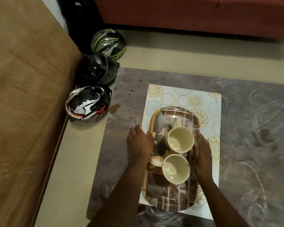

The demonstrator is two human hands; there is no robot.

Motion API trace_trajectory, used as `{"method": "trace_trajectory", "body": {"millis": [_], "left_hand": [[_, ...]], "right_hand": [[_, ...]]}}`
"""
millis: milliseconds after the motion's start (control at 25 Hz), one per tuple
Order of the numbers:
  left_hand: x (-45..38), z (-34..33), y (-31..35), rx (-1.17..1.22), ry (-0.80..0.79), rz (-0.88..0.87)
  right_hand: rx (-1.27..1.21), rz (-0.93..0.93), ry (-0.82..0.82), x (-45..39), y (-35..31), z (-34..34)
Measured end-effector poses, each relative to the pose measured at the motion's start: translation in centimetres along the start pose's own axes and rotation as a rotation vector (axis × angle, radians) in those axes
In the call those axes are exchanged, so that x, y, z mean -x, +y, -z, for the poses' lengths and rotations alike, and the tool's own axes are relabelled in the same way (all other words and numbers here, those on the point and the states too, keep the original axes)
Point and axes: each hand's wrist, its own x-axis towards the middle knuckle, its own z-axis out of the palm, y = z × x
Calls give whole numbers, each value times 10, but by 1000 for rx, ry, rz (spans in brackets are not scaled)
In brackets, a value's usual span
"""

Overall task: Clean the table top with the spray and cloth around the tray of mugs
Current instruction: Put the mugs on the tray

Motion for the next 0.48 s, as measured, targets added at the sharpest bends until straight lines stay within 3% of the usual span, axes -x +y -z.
{"method": "trace_trajectory", "body": {"millis": [200,480], "left_hand": [[-24,-2,-8,161,-42,68],[-27,6,-25,163,-4,-3]], "right_hand": [[28,-15,-28,4,-9,-16],[23,17,-10,5,-9,-20]]}}
